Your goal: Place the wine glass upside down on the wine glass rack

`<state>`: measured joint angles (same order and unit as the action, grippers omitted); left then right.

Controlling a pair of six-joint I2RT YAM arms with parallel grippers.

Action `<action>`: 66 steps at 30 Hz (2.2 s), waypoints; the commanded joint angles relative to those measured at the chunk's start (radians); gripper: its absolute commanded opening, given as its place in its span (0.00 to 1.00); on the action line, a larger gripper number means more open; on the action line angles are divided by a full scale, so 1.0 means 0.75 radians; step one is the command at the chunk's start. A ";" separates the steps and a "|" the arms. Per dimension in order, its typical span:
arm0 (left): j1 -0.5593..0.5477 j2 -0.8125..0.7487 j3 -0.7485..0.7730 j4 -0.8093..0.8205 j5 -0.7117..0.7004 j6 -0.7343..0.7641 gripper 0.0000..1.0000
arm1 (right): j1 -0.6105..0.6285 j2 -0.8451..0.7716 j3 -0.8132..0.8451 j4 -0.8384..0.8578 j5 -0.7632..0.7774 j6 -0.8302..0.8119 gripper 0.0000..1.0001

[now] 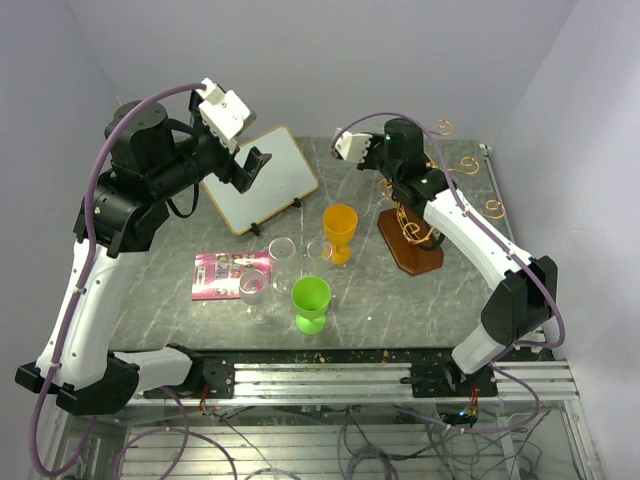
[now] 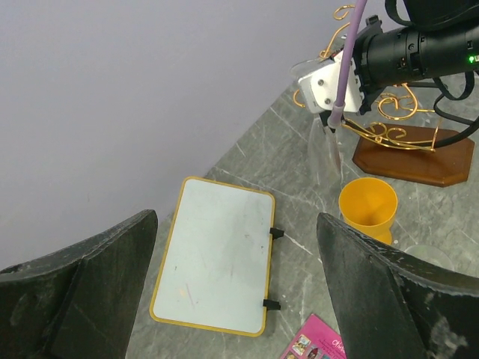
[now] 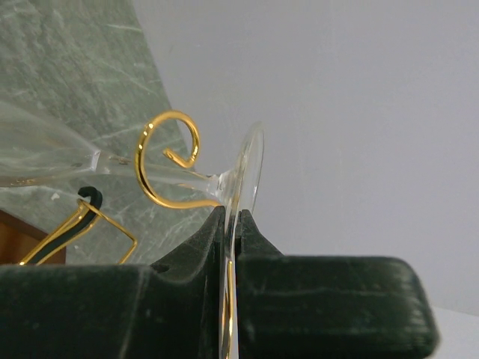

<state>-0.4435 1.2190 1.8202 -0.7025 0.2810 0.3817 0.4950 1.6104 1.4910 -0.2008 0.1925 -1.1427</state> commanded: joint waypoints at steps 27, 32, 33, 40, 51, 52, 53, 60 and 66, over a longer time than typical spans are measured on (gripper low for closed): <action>0.027 -0.046 -0.028 0.038 -0.051 -0.012 0.98 | 0.076 0.089 0.086 0.186 0.140 0.060 0.03; 0.030 -0.048 -0.033 0.041 -0.048 -0.015 0.98 | 0.076 0.099 0.079 0.180 0.158 0.045 0.03; 0.031 -0.050 -0.032 0.041 -0.047 -0.016 0.98 | 0.075 0.099 0.069 0.183 0.163 0.035 0.03; 0.033 -0.052 -0.034 0.046 -0.047 -0.024 0.98 | 0.072 0.096 0.035 0.187 0.181 0.025 0.05; 0.033 -0.057 -0.042 0.043 -0.047 -0.018 0.98 | 0.072 0.089 0.009 0.158 0.190 0.019 0.09; 0.033 -0.057 -0.043 0.043 -0.047 -0.018 0.98 | 0.073 0.089 0.005 0.155 0.191 0.018 0.09; 0.033 -0.057 -0.044 0.043 -0.046 -0.018 0.98 | 0.073 0.087 0.003 0.151 0.192 0.019 0.09; 0.035 -0.061 -0.050 0.043 -0.044 -0.017 0.98 | 0.070 0.078 -0.001 0.122 0.182 0.042 0.13; 0.037 -0.062 -0.049 0.043 -0.041 -0.020 0.98 | 0.068 0.074 -0.010 0.112 0.185 0.045 0.15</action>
<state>-0.4271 1.1893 1.7897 -0.7002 0.2562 0.3744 0.5491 1.6764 1.4933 -0.1268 0.3222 -1.1213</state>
